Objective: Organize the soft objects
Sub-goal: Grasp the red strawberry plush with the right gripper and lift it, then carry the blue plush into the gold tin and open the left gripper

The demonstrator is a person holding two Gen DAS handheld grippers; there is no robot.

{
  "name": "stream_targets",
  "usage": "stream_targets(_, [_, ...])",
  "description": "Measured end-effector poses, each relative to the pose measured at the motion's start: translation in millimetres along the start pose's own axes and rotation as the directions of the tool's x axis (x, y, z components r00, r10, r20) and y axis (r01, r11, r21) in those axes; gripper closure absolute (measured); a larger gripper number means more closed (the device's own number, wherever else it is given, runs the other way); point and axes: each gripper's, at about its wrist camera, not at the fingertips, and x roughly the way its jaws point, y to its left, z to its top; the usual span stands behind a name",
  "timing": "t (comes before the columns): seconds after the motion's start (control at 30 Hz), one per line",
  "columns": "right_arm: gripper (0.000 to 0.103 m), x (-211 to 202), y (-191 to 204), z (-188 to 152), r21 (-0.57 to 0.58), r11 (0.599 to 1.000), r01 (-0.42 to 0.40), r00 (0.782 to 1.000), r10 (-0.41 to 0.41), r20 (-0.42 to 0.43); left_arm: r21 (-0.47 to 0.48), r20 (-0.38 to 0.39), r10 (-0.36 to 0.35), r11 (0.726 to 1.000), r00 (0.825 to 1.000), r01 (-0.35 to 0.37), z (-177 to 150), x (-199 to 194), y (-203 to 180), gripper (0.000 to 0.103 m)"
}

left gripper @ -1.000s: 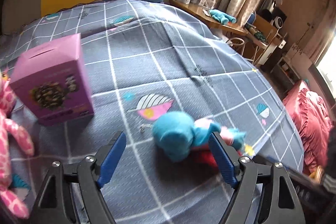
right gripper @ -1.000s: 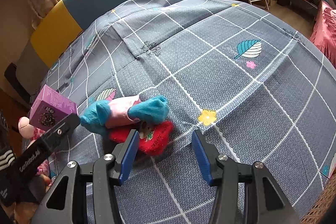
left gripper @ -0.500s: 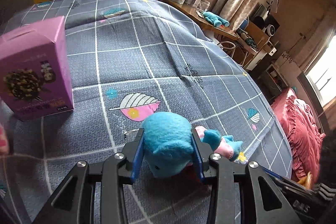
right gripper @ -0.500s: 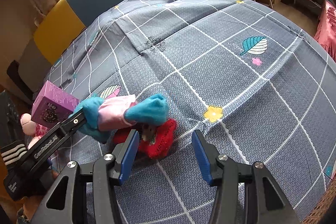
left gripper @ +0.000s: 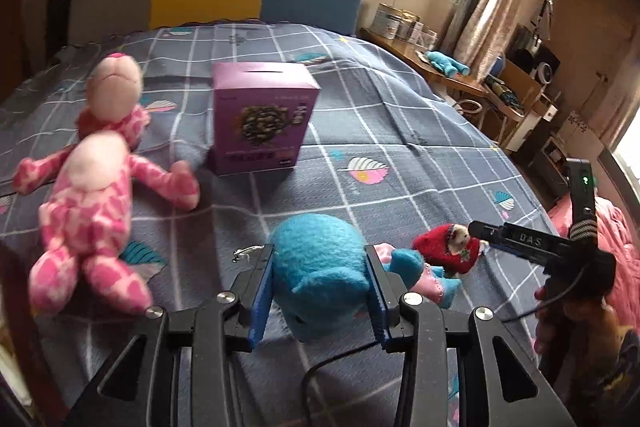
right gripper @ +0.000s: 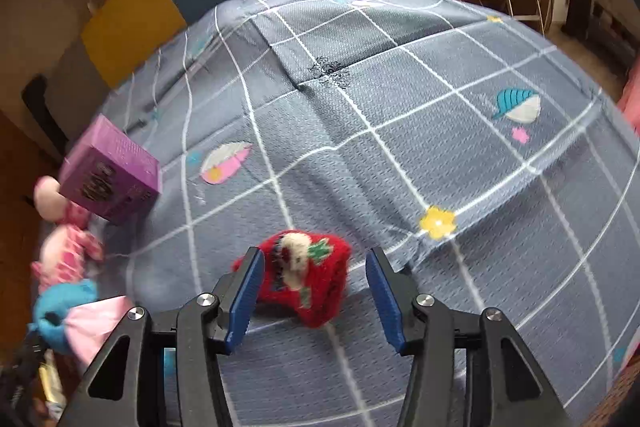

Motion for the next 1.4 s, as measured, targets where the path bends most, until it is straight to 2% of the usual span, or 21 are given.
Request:
stream_targets(0.03, [0.049,-2.8,-5.5,-2.3,0.053,0.999,0.0,1.0,0.0,0.003,-0.06,-0.027,-0.051,0.997,0.998,0.049,-8.4,-12.5,7.5,0.062])
stream_targets(0.07, [0.05,-6.0,-5.7,-2.9,0.054,0.996,-0.074,0.997,0.074,0.011,-0.046,-0.007,-0.094,0.994,0.996,0.094,-15.3,-28.3,6.8,0.061])
stream_targets(0.1, [0.05,-6.4,1.3,-1.7,-0.005,0.998,-0.055,0.998,0.055,0.029,0.002,0.035,-0.051,0.999,0.998,0.051,-23.6,-44.5,3.6,0.061])
stream_targets(0.13, [0.048,-6.8,5.9,-1.4,-0.022,0.999,0.033,0.998,-0.032,0.047,0.018,0.043,-0.01,1.0,0.999,0.009,-30.3,-54.9,3.3,0.061])
stream_targets(0.17, [0.047,-8.2,5.5,-0.9,-0.003,1.0,0.018,0.998,-0.018,0.058,0.009,0.019,-0.069,0.998,0.997,0.069,-34.0,-61.0,6.7,0.061])
stream_targets(0.2, [0.048,-7.8,3.7,0.3,0.012,0.999,-0.045,0.998,0.044,0.054,-0.006,0.028,-0.112,0.994,0.993,0.112,-36.6,-67.7,11.7,0.061])
stream_targets(0.23, [0.047,-4.9,3.0,0.9,0.021,0.999,-0.043,0.998,0.042,0.046,-0.006,0.047,-0.085,0.996,0.995,0.085,-38.7,-71.6,16.1,0.061])
stream_targets(0.27, [0.047,-0.5,3.7,1.2,0.02,1.0,-0.002,1.0,0.002,0.031,-0.001,0.04,-0.069,0.998,0.997,0.069,-39.7,-71.6,19.5,0.061])
stream_targets(0.47, [0.047,28.0,30.0,-4.1,-0.11,0.994,0.005,0.998,-0.012,-0.063,-0.047,0.052,-0.02,0.999,0.998,0.023,-46.2,-72.8,51.1,0.061])
stream_targets(0.6, [0.048,32.9,41.3,-10.6,-0.208,0.976,0.063,0.996,-0.073,-0.042,-0.081,0.059,0.021,0.997,0.998,-0.016,-51.5,-80.0,70.0,0.061])
stream_targets(0.73, [0.075,29.9,42.1,-12.5,-0.235,0.967,0.094,0.995,-0.102,-0.022,-0.086,0.069,0.068,0.994,0.995,-0.062,-54.1,-87.2,78.7,0.061])
stream_targets(0.87, [0.078,26.8,43.0,-13.5,-0.252,0.961,0.115,0.993,-0.121,-0.009,-0.045,0.113,0.127,0.991,0.985,-0.123,-52.9,-100.9,75.5,0.061])
stream_targets(1.0, [0.078,30.6,46.4,-15.7,-0.278,0.952,0.13,0.99,-0.14,-0.017,0.013,0.16,0.2,0.979,0.967,-0.204,-53.4,-113.4,68.0,0.061])
stream_targets(1.13, [0.077,32.1,44.8,-15.7,-0.275,0.953,0.126,0.99,-0.138,-0.026,0.049,0.197,0.242,0.966,0.95,-0.256,-55.6,-124.0,64.1,0.061])
stream_targets(1.4, [0.076,33.7,41.5,-16.2,-0.265,0.957,0.116,0.991,-0.129,-0.032,0.065,0.219,0.273,0.954,0.937,-0.293,-60.6,-140.4,62.7,0.061])
